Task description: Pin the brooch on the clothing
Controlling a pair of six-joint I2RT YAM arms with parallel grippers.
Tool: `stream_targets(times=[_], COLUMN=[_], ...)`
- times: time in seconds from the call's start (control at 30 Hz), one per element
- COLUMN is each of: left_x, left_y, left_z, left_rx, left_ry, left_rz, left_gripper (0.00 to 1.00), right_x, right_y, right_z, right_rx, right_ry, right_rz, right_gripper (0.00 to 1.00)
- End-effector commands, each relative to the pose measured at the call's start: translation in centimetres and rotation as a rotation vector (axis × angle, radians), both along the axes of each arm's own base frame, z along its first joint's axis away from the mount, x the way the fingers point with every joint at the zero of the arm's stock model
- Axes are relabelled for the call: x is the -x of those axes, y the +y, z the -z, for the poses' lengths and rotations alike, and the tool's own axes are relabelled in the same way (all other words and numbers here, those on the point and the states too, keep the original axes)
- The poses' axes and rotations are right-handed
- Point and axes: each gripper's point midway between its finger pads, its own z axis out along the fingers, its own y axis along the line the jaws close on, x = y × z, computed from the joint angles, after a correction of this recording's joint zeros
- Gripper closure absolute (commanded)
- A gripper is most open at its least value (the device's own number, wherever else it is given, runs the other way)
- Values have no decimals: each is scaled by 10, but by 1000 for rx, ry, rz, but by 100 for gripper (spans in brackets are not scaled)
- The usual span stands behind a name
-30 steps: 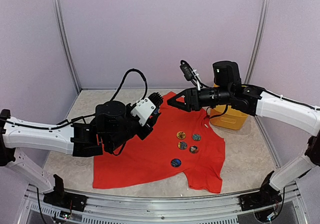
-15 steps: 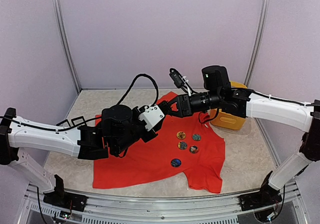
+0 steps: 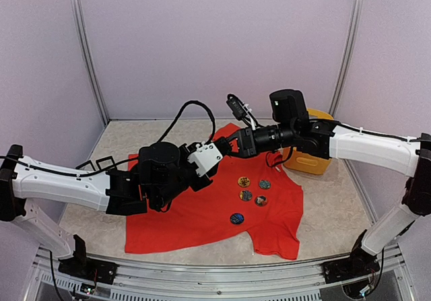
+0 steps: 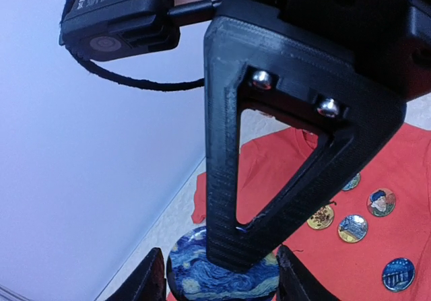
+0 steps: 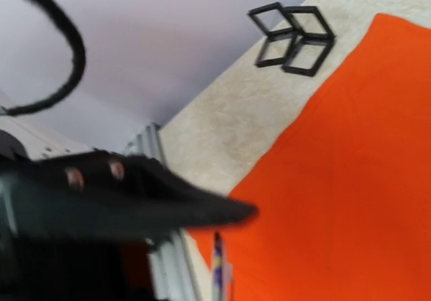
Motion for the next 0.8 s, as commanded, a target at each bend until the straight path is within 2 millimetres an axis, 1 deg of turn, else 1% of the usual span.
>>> stream_targets(times=[0.0, 0.07, 0.1, 0.13, 0.2, 0.27, 0.33, 0.37, 0.4, 0.43, 0.47, 0.5, 0.53, 0.57, 0.6, 0.67, 0.77], left_x=[5, 11, 14, 19, 23, 17, 12, 11, 12, 13, 19, 21, 27, 31, 36, 43, 51], left_y=[-3, -6, -7, -7, -5, 3, 8, 8, 7, 6, 3, 2, -1, -3, -5, -9, -15], left_z=[-35, -40, -42, -49, -58, -70, -80, -88, -93, -102, -109, -116, -123, -129, -135, -147, -156], left_rx=[180, 237, 267, 304, 375, 448, 501, 534, 559, 588, 609, 633, 647, 659, 669, 688, 691], left_ry=[76, 176, 236, 288, 371, 421, 486, 516, 550, 576, 608, 627, 649, 665, 680, 706, 742], left_rz=[37, 123, 169, 227, 279, 248, 234, 246, 268, 296, 349, 370, 414, 448, 480, 538, 609], left_gripper=[36, 31, 29, 29, 29, 29, 31, 32, 33, 35, 37, 37, 37, 37, 36, 33, 29], right_x=[-13, -25, -36, -42, -47, -39, -23, -16, -8, 0, 8, 15, 22, 26, 28, 29, 33], right_y=[-20, -34, -45, -56, -74, -86, -95, -100, -101, -97, -92, -88, -85, -82, -80, -76, -73], right_z=[-18, -30, -39, -47, -71, -99, -120, -125, -126, -120, -116, -113, -112, -112, -112, -115, -115], right_rx=[71, 105, 129, 146, 181, 184, 177, 187, 199, 235, 264, 300, 320, 340, 360, 394, 448], right_ry=[-222, -389, -499, -605, -904, -1209, -1528, -1678, -1823, -1966, -2095, -2228, -2345, -2440, -2505, -2571, -2670], right_rz=[78, 156, 232, 287, 351, 400, 425, 434, 420, 362, 302, 251, 215, 189, 167, 144, 106], right_gripper=[100, 100, 100, 100, 100, 100, 100, 100, 100, 100, 100, 100, 100, 100, 100, 100, 100])
